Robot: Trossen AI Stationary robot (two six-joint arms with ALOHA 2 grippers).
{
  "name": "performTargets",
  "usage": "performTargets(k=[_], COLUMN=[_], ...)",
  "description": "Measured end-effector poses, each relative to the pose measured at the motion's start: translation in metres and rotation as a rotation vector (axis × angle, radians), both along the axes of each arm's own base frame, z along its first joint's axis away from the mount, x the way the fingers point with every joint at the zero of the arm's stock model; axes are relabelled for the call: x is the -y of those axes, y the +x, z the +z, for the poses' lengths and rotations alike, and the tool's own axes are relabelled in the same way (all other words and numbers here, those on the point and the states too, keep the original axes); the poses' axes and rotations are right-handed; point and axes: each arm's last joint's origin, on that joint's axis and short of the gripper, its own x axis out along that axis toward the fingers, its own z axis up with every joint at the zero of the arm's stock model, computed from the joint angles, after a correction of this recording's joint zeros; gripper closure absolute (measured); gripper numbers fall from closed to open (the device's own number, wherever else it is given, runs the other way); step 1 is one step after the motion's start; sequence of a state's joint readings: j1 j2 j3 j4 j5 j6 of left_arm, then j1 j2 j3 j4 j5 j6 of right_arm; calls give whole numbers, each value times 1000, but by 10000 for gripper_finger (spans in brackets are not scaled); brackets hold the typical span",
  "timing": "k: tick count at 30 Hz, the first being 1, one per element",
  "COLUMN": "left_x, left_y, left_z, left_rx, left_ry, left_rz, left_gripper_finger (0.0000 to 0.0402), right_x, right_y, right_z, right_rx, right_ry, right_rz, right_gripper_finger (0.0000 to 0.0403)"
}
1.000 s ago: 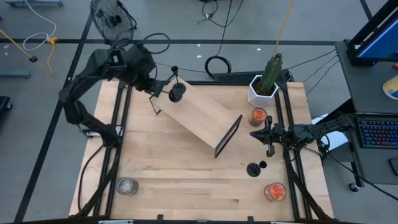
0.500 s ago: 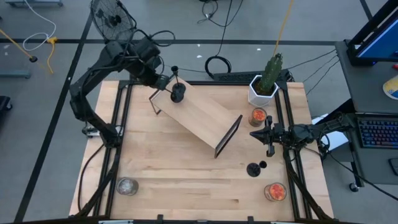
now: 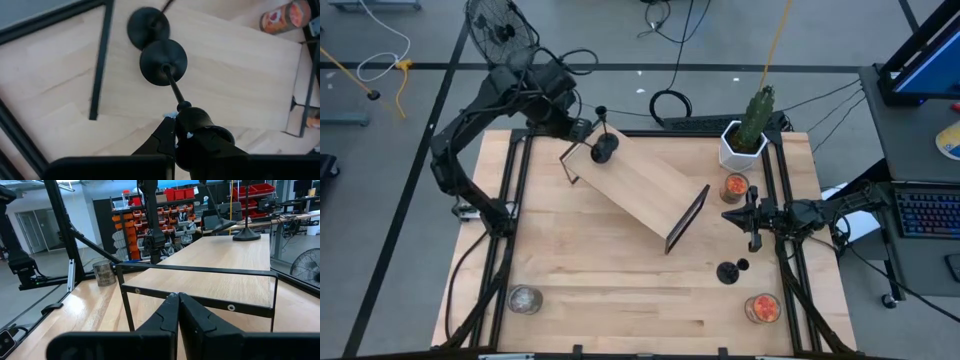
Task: Pick & Place candle stick holders
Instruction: Put the left black candle holder on the shelf
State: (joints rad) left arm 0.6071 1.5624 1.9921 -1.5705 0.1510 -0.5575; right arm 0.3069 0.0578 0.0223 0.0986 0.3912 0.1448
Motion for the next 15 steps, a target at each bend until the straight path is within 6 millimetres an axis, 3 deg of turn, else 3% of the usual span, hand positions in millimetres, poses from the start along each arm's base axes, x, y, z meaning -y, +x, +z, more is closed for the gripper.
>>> performTargets(k=[15], left_x=[33], left_y=[-39], left_z=[-6], left_rx=[6], left_ry=[-54], left_rz=[101], left_gripper_finger=[385], right_x=[0], right_y=[0], right_z=[0], right_rx=[-1], right_ry=[-4], right_rz=[-1], right_gripper_finger=[399])
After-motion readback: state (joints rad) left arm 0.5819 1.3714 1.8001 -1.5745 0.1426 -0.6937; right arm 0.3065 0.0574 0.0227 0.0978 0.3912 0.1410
